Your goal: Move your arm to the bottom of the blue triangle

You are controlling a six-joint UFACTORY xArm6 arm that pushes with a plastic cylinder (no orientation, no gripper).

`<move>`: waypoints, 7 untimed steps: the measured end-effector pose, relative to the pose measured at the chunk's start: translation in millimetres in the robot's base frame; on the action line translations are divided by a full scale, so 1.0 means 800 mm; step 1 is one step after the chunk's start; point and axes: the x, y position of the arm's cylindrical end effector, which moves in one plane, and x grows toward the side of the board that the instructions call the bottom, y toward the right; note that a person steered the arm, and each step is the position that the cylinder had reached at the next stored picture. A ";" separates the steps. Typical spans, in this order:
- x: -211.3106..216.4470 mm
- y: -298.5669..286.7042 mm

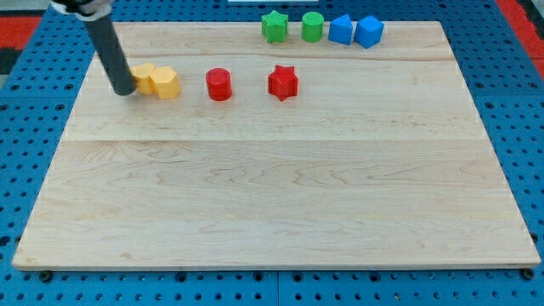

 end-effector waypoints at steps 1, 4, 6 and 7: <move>0.028 -0.009; 0.095 -0.009; 0.095 0.007; 0.095 0.021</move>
